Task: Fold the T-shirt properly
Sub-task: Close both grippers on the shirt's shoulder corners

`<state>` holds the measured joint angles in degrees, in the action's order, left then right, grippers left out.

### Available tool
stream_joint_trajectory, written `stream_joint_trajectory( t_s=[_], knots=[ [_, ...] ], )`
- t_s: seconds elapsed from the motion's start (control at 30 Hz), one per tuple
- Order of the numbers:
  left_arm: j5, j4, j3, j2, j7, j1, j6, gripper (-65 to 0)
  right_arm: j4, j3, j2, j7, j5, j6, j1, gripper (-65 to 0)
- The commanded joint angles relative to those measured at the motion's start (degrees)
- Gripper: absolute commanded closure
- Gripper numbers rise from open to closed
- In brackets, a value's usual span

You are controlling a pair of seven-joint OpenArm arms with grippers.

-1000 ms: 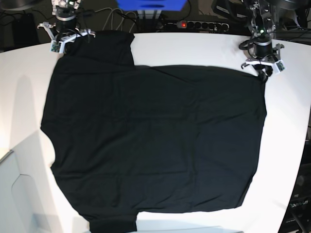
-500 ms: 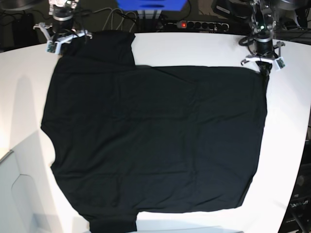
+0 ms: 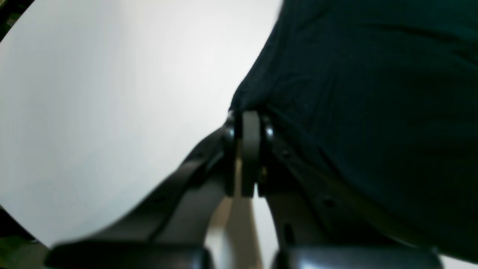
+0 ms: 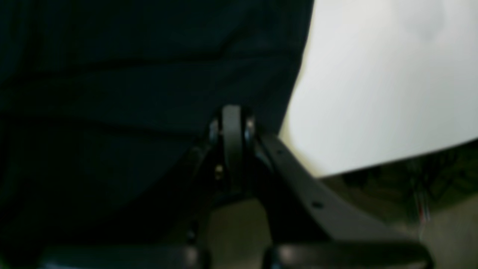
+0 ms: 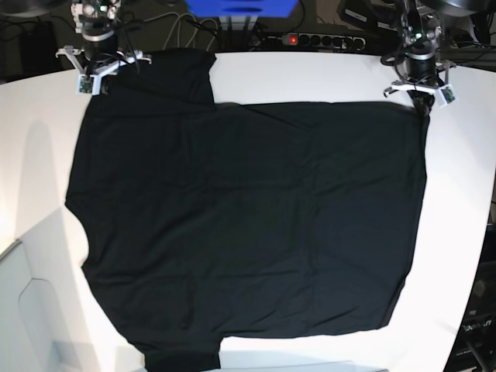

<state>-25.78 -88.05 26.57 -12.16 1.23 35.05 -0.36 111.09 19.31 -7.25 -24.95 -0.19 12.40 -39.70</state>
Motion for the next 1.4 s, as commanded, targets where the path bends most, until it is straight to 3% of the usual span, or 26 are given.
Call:
stream_joint_trajectory(
  t_s=[0.0, 0.13, 0.23, 0.27, 0.5, 0.67, 1.1, 1.2, 1.27, 1.37],
  knots=[
    [-0.02, -0.7, 0.29, -0.45, -1.54, 0.51, 0.05, 0.0, 1.04, 0.34, 0.26, -0.24, -0.03, 0.74, 0.36, 0.0],
    [-0.02, -0.7, 0.47, -0.45, -1.54, 0.25, 0.05, 0.0, 1.31, 0.43, 0.43, -5.07, 0.05, 1.97, 1.24, -6.5],
    [-0.02, -0.7, 0.47, -0.45, -1.54, 0.25, 0.05, 0.0, 1.31, 2.18, 0.08, -5.07, 0.05, 8.65, 1.15, -12.6],
    [-0.02, -0.7, 0.47, -0.45, -1.54, 0.25, 0.05, 0.0, 1.4, 3.06, -0.01, -5.07, 0.05, 9.35, 1.24, -14.1],
    [-0.02, -0.7, 0.29, -0.45, -1.54, 0.16, 0.05, 0.0, 2.36, 6.76, -0.1, -5.07, 0.05, 9.35, 2.3, -25.7],
    [-0.02, -0.7, 0.29, -0.45, -1.54, 0.16, 0.05, 0.0, 1.48, 6.93, -0.1, -5.6, 0.05, 9.35, 3.0, -27.3],
    [0.07, -0.87, 0.29, -0.45, -1.54, 0.16, 0.05, 0.0, -5.29, 6.49, -0.01, -5.69, 0.05, 9.71, 4.14, -26.9],
    [0.07, -0.96, 0.47, -0.45, -1.54, 0.25, 0.05, 0.0, -6.6, 6.58, -0.01, -5.69, 0.05, 12.08, 4.23, -26.2],
    [0.07, -1.05, 0.47, -0.45, -1.54, 0.42, 0.05, 0.0, -6.78, 6.58, -0.01, -5.69, 0.05, 13.13, 4.23, -21.5],
    [0.07, -1.22, 0.55, -0.45, -1.54, 0.51, 0.05, 0.0, -6.6, 6.76, -0.01, -5.78, 0.05, 13.22, 4.14, -2.4]
  ],
)
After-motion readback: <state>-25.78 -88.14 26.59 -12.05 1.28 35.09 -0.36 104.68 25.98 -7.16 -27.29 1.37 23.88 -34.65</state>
